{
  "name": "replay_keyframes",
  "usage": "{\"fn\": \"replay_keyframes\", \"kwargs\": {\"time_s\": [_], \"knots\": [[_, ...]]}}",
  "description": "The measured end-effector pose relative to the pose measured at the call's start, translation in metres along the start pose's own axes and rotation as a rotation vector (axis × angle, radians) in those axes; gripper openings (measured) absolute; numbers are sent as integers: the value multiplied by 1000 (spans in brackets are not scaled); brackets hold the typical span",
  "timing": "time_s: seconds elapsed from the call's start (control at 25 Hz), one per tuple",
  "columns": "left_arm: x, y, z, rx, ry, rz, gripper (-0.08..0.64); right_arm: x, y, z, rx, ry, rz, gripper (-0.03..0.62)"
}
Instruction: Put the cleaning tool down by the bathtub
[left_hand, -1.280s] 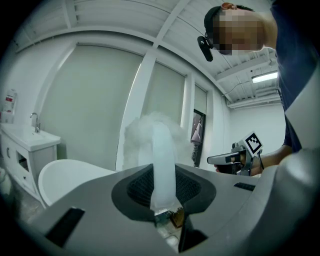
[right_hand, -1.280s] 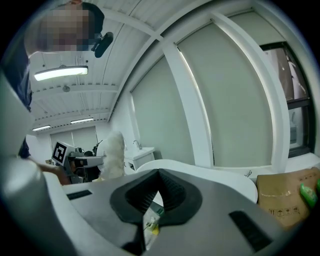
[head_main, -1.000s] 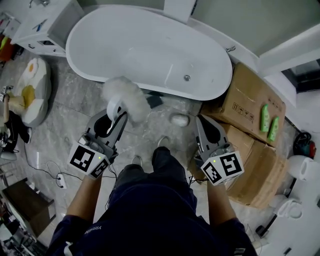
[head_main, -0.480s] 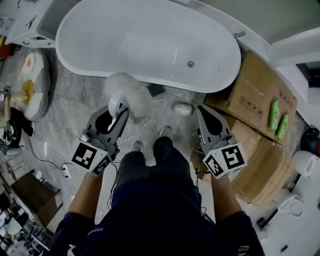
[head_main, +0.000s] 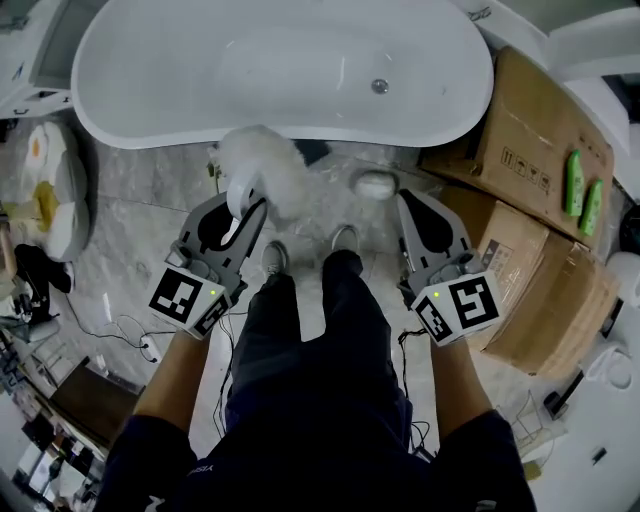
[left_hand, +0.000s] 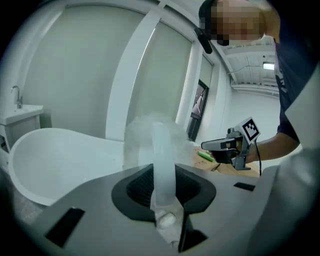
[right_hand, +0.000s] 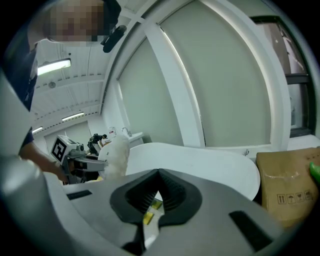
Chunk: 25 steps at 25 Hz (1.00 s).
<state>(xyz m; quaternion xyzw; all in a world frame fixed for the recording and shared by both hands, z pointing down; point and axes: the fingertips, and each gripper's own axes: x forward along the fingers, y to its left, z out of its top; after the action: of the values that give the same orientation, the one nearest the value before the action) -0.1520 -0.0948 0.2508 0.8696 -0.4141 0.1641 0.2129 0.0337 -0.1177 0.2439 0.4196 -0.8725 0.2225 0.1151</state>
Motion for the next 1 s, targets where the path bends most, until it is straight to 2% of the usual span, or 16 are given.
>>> {"fn": "replay_keyframes", "kwargs": {"time_s": [0.36,0.72,1.0], "knots": [[38,24,-92,36,75,-118,104,21,-13,-96,36,11,-135,3],[100,25,-207,54,136,-187,104,43,-46,-206,38,37,-187,3],[171,35,-292,102,185,-232,103,65,-93,-292,53,27,-227,3]]}}
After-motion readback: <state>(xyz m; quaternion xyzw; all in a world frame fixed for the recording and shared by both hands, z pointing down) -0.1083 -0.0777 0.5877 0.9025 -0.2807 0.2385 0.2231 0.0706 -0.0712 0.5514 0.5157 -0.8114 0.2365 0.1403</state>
